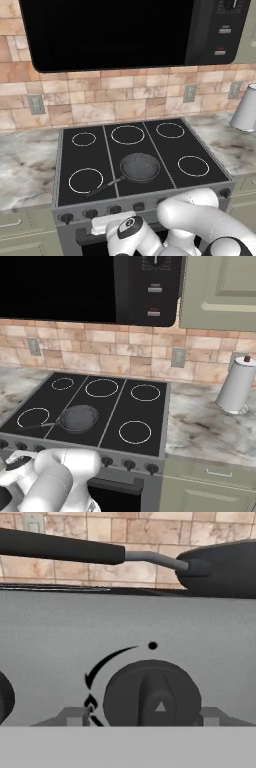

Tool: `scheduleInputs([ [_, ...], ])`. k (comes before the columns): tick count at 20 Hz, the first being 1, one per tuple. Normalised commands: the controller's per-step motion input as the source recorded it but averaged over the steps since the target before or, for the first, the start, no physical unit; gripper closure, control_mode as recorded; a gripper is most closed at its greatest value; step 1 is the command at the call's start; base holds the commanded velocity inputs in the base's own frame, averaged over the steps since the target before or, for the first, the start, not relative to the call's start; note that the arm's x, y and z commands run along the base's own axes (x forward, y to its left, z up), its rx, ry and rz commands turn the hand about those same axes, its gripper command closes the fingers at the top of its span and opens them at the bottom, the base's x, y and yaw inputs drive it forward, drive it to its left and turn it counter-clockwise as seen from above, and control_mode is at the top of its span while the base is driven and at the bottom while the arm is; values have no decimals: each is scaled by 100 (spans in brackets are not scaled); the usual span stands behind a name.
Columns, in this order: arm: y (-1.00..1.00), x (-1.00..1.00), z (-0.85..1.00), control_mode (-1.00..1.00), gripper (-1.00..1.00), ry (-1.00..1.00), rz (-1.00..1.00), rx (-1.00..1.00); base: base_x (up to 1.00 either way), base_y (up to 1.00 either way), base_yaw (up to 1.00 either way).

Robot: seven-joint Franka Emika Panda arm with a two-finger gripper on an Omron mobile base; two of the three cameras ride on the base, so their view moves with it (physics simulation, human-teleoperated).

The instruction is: Turn on the front center burner of the stove.

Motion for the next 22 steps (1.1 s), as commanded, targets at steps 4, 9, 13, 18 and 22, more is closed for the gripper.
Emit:
scheduleInputs([
  [4, 0, 0, 0, -100, 100, 0, 0, 0, 0, 0, 0],
  [9, 1, 0, 0, -100, 100, 0, 0, 0, 0, 0, 0],
  [13, 16, 0, 2, -100, 100, 6, 0, -4, 0, 0, 0],
  [18, 30, 0, 8, -100, 100, 23, 0, -27, 0, 0, 0],
  [22, 24, 0, 1, -100, 100, 22, 0, -36, 0, 0, 0],
])
